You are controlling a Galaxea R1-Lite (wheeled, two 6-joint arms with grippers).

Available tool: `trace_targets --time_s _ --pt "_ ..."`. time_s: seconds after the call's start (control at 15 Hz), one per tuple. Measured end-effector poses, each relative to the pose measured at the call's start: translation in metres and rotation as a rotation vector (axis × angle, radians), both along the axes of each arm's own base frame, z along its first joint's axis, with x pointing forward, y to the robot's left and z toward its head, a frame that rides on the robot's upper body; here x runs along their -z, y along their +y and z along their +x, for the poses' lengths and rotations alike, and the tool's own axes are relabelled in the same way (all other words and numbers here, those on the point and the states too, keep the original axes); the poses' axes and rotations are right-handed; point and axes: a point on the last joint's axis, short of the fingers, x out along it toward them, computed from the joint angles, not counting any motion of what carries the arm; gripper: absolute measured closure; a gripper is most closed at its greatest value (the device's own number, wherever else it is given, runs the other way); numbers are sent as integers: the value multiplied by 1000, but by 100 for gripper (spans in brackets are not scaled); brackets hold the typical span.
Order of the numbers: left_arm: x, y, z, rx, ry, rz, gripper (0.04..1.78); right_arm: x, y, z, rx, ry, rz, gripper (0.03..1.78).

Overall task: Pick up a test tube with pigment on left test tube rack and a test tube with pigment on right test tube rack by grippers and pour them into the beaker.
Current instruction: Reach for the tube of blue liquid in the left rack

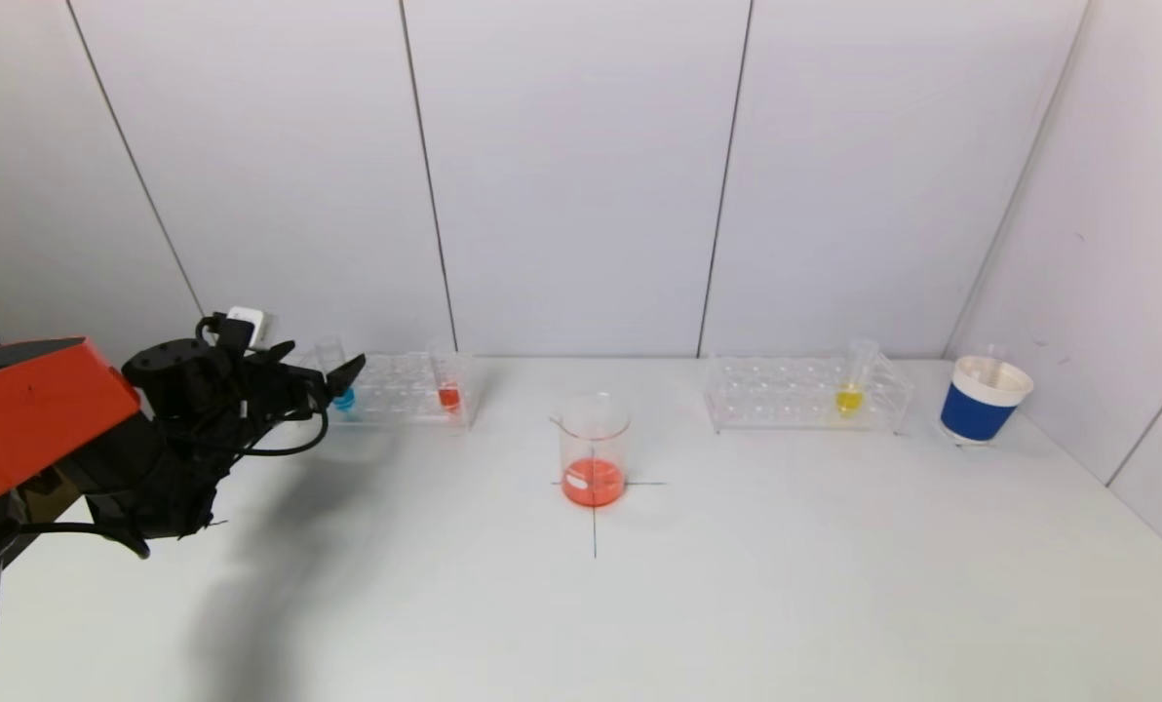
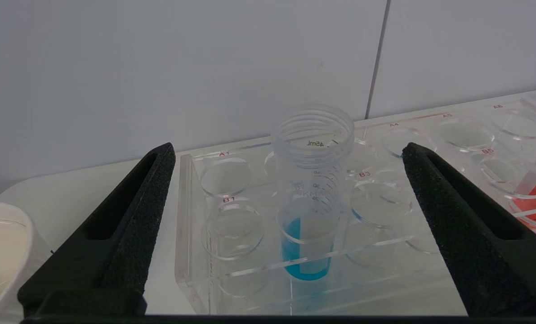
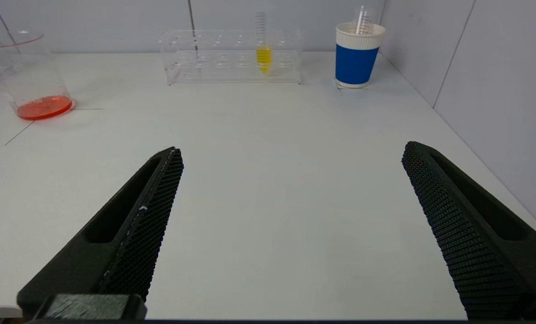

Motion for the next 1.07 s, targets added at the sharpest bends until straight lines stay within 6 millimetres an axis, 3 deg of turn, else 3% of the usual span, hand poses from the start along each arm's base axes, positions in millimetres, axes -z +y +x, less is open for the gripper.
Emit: trace_targets --time_s 1.07 --pt "0 -3 0 8 -2 1 6 0 0 0 0 0 0 4"
